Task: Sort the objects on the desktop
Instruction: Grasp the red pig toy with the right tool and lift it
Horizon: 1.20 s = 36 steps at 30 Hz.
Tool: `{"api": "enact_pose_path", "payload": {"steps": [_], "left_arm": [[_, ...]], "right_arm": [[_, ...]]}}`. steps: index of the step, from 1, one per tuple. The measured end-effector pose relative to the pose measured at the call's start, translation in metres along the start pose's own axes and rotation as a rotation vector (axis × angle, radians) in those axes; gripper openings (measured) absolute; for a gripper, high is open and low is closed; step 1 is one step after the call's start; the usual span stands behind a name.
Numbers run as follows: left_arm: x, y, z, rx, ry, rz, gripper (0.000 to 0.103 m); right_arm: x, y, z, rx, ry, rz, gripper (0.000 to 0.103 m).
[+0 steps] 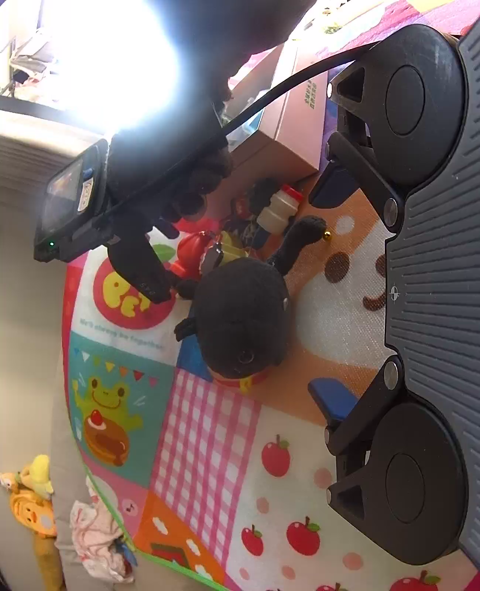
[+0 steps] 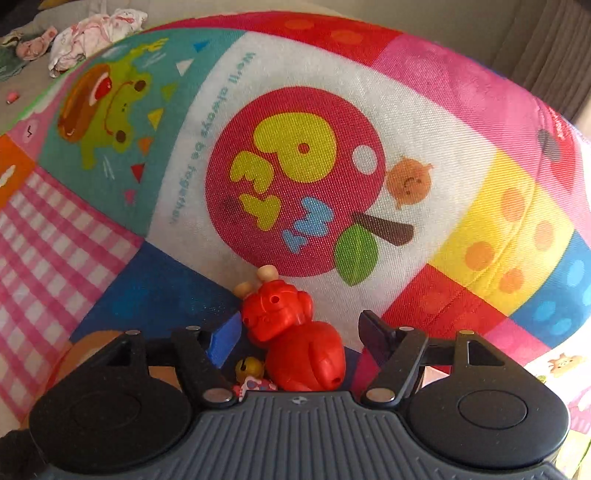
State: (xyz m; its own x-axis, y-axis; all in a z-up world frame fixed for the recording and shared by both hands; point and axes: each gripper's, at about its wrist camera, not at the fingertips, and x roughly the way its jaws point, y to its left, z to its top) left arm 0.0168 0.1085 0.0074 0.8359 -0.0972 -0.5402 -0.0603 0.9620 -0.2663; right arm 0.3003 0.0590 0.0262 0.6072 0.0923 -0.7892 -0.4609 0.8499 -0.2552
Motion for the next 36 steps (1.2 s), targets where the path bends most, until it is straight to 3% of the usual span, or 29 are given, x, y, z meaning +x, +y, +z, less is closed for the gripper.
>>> {"api": "enact_pose_path", "payload": {"steps": [3,8,10,12,17,21,28,32,36], "left_arm": [[0.000,0.002,0.000,-0.012,0.004,-0.005,0.101],[-0.001,0.000,-0.001,0.003,-0.006,-0.009,0.101],[-0.001,-0.001,-0.001,0.007,-0.007,-0.010,0.101],[-0.002,-0.002,-0.001,0.013,-0.007,-0.012,0.101],[-0.002,-0.006,-0.003,0.034,-0.003,-0.006,0.102],[-0.003,-0.011,-0.005,0.061,-0.006,0.007,0.102],[-0.008,-0.012,-0.009,0.061,0.012,0.026,0.102],[-0.014,-0.028,-0.013,0.127,-0.001,-0.013,0.102],[-0.010,-0.053,-0.014,0.192,0.014,-0.057,0.102]], "right_arm": [[0.006,-0.005,0.000,0.017,0.041,0.031,0.065],[-0.023,-0.010,-0.021,0.011,0.051,0.141,0.062],[-0.041,-0.012,-0.036,-0.009,0.057,0.187,0.049],[-0.066,-0.017,-0.056,-0.017,0.045,0.261,0.050],[-0.125,-0.039,-0.094,-0.006,-0.025,0.333,0.050],[-0.148,-0.039,-0.116,-0.014,-0.031,0.356,0.050],[-0.183,-0.069,-0.182,0.073,-0.033,0.494,0.050],[-0.189,-0.087,-0.223,0.097,-0.017,0.456,0.050],[-0.185,-0.098,-0.251,0.046,-0.082,0.253,0.050]]}}
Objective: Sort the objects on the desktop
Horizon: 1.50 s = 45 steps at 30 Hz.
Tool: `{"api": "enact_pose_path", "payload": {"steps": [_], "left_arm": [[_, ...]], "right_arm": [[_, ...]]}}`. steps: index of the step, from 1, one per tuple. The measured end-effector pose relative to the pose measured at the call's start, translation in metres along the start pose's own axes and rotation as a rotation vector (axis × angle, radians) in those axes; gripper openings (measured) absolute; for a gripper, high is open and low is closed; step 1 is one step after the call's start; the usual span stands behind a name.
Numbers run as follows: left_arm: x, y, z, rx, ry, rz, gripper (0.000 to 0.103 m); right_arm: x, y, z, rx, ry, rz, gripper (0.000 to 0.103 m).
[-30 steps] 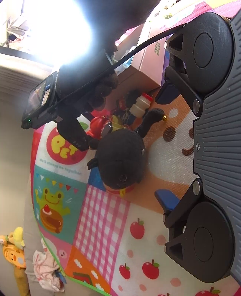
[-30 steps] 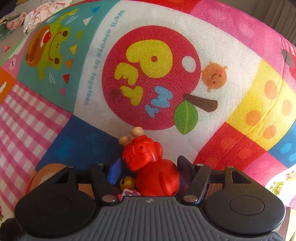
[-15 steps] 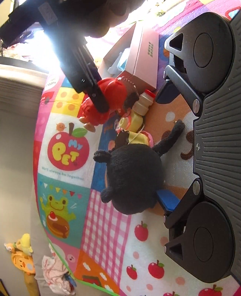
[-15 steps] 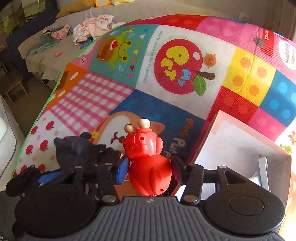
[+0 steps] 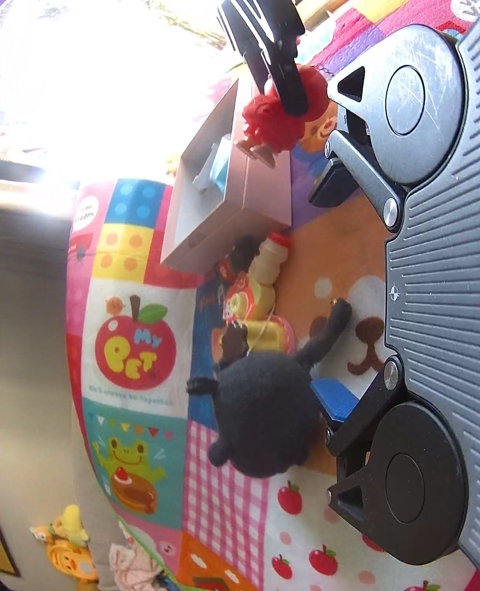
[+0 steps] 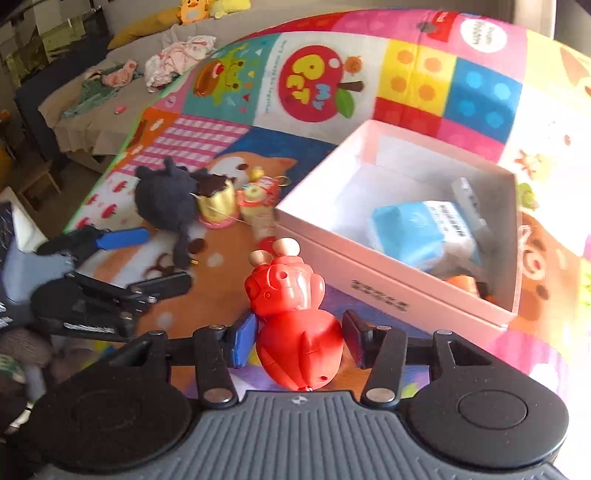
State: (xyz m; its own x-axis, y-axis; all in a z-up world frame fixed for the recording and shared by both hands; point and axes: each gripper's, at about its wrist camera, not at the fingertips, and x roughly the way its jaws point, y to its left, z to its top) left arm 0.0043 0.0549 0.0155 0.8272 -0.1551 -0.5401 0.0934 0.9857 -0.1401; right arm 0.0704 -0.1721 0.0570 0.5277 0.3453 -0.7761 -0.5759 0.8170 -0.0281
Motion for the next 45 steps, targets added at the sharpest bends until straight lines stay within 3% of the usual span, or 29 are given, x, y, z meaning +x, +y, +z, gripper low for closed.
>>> {"api": "enact_pose_path", "payload": {"steps": [2,4,6,12,15,20,23,24,26,29,34,38,42,45], "left_arm": [[0.006,-0.012,0.004,0.044,-0.003,-0.019,0.100],[0.015,-0.022,0.010,0.100,-0.002,-0.039,0.083],[0.028,-0.028,0.016,0.127,0.019,-0.045,0.075],[0.070,-0.033,0.029,0.197,0.071,0.011,0.072],[0.083,-0.033,0.032,0.210,0.101,0.000,0.072],[0.090,-0.041,0.031,0.245,0.113,-0.004,0.070],[0.084,-0.041,0.030,0.243,0.112,0.021,0.058],[0.081,-0.040,0.029,0.237,0.115,0.029,0.050],[0.072,-0.037,0.028,0.214,0.124,0.021,0.050],[0.056,-0.038,0.022,0.208,0.130,0.002,0.050],[0.034,-0.053,0.010,0.205,0.148,-0.089,0.050],[0.027,-0.068,0.001,0.215,0.162,-0.162,0.057],[0.025,-0.077,-0.003,0.212,0.163,-0.193,0.068],[0.026,-0.081,-0.005,0.216,0.159,-0.187,0.075]], "right_arm": [[-0.002,-0.011,-0.009,0.023,-0.024,-0.025,0.052],[-0.005,-0.023,-0.018,0.071,-0.049,-0.019,0.059],[-0.007,-0.032,-0.030,0.105,-0.071,-0.017,0.065],[-0.006,-0.046,-0.069,0.192,-0.068,-0.014,0.072],[-0.007,-0.050,-0.082,0.228,-0.081,-0.014,0.076],[-0.003,-0.044,-0.083,0.183,-0.122,-0.061,0.078],[0.002,-0.035,-0.075,0.135,-0.158,-0.066,0.078],[0.005,-0.031,-0.072,0.123,-0.160,-0.051,0.078],[0.009,-0.022,-0.066,0.088,-0.166,-0.016,0.074],[0.014,-0.015,-0.059,0.054,-0.156,-0.017,0.053],[0.009,-0.020,-0.064,0.060,-0.145,-0.024,0.054],[0.003,-0.024,-0.075,0.047,-0.155,-0.104,0.054],[0.000,-0.033,-0.083,0.083,-0.150,-0.149,0.071],[0.001,-0.036,-0.087,0.109,-0.144,-0.151,0.077]]}}
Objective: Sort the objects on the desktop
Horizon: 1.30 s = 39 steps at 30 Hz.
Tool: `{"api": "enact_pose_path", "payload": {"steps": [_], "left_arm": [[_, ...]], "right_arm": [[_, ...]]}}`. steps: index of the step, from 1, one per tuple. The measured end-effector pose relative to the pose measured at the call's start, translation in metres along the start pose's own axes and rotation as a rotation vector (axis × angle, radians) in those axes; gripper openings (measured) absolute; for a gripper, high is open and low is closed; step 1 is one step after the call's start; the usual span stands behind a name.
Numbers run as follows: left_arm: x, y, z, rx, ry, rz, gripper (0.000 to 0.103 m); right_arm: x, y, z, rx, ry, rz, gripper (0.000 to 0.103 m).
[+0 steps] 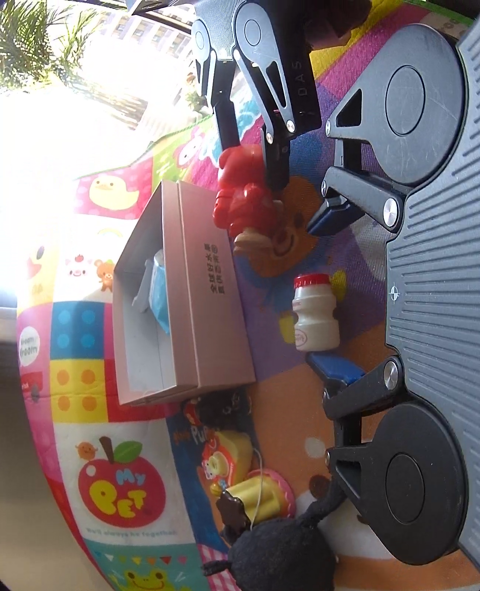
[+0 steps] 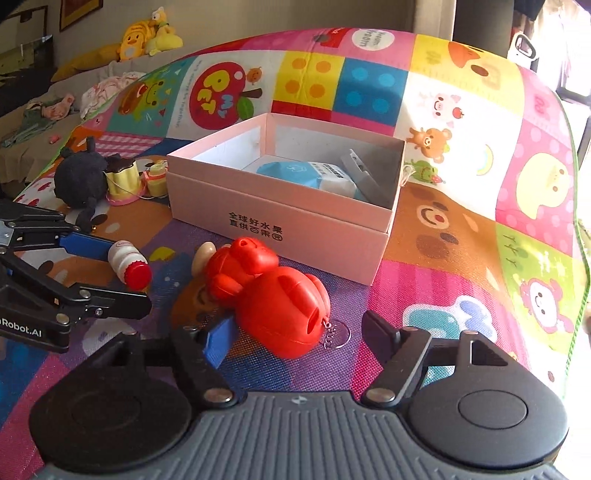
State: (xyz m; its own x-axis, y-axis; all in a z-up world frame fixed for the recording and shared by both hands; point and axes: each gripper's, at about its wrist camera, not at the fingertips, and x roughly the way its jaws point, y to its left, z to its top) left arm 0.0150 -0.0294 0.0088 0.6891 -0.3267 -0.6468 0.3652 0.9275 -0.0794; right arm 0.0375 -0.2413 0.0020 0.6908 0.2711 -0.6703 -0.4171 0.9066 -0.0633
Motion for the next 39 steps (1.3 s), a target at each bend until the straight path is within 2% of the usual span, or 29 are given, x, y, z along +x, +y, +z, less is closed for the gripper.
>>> {"api": "enact_pose_path", "payload": {"steps": [3,7,9,14,16,18,20,22,25,31,39], "left_arm": [[0.003,0.000,-0.002,-0.007,0.012,0.027,0.075],[0.004,0.007,-0.004,-0.045,0.006,0.068,0.089],[0.004,0.010,-0.005,-0.058,-0.001,0.074,0.090],[0.006,0.010,-0.004,-0.071,-0.006,0.089,0.091],[0.005,0.009,-0.004,-0.067,-0.006,0.077,0.085],[0.003,0.007,-0.004,-0.063,-0.009,0.062,0.084],[0.002,0.007,-0.003,-0.067,-0.014,0.061,0.086],[0.000,0.009,-0.001,-0.081,-0.019,0.078,0.095],[0.000,0.012,0.002,-0.101,-0.019,0.084,0.096],[0.006,0.012,-0.001,-0.084,-0.002,0.130,0.096],[0.003,0.027,0.001,-0.069,-0.025,0.251,0.096]], "right_arm": [[0.001,0.002,-0.005,0.011,0.020,0.005,0.081],[0.001,0.009,-0.013,0.035,0.034,0.035,0.091],[0.002,0.013,-0.015,0.042,0.037,0.045,0.098],[0.008,0.025,-0.011,0.030,0.042,0.059,0.103],[0.009,0.027,-0.010,0.027,0.042,0.056,0.103],[0.009,0.026,-0.011,0.033,0.041,0.059,0.103],[0.008,0.026,-0.011,0.034,0.040,0.057,0.103],[0.008,0.027,-0.011,0.034,0.039,0.056,0.103],[0.009,0.027,-0.011,0.037,0.038,0.056,0.103],[0.009,0.027,-0.012,0.036,0.038,0.056,0.103],[0.009,0.027,-0.012,0.036,0.038,0.056,0.103]]}}
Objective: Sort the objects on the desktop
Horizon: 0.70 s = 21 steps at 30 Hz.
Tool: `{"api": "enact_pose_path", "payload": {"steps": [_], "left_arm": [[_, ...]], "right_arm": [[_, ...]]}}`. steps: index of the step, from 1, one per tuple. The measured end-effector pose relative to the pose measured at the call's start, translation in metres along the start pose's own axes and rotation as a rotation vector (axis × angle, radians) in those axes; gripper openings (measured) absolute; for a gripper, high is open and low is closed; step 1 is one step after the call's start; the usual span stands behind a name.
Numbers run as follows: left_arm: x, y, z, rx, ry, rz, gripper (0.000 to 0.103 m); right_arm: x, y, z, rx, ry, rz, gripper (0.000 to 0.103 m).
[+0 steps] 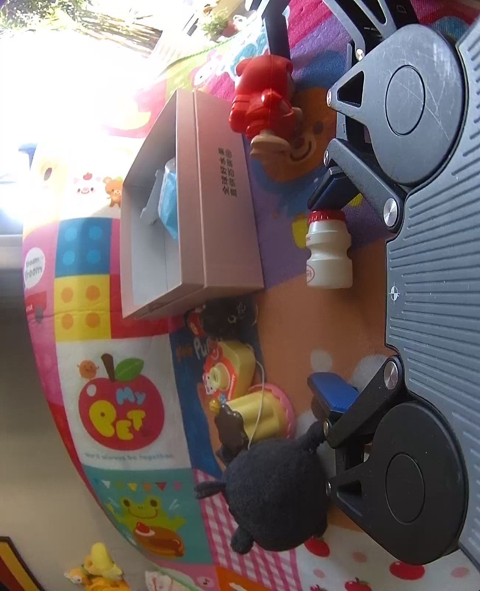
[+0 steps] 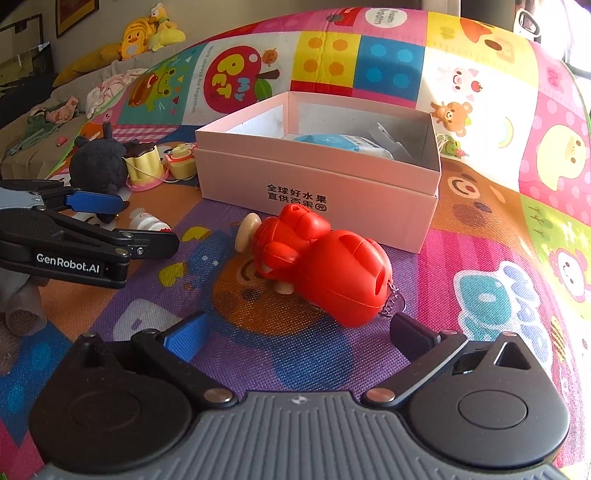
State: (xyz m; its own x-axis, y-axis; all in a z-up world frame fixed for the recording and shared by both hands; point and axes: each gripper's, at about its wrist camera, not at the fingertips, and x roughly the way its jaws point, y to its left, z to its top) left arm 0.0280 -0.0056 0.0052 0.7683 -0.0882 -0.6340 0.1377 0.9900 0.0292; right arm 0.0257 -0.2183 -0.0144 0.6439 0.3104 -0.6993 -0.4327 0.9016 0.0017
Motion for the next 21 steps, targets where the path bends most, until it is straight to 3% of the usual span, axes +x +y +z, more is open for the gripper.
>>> {"api": "enact_pose_path", "payload": {"steps": [3,5,7,14,16,19,21], "left_arm": [[-0.002,0.007,-0.001,-0.011,0.000,-0.001,0.096],[-0.004,0.008,-0.001,-0.011,0.003,-0.042,0.089],[-0.004,0.005,-0.003,-0.005,0.020,-0.096,0.067],[-0.003,-0.008,-0.006,0.025,0.014,-0.116,0.063],[-0.003,-0.007,-0.006,0.027,0.009,-0.108,0.057],[-0.004,-0.003,-0.007,0.021,0.006,-0.096,0.052],[-0.006,0.000,-0.010,0.020,0.001,-0.095,0.052]], "right_arm": [[0.000,0.000,0.000,0.000,0.000,0.000,0.103],[0.000,0.000,0.000,0.000,0.000,0.000,0.103],[0.000,0.000,0.000,0.000,0.000,0.000,0.103],[0.000,0.000,0.000,0.002,0.000,0.000,0.103],[-0.001,0.000,-0.001,0.005,-0.005,-0.007,0.103],[-0.012,-0.002,-0.001,0.000,-0.072,-0.040,0.103],[-0.016,0.005,0.000,-0.091,-0.107,-0.085,0.103]]}}
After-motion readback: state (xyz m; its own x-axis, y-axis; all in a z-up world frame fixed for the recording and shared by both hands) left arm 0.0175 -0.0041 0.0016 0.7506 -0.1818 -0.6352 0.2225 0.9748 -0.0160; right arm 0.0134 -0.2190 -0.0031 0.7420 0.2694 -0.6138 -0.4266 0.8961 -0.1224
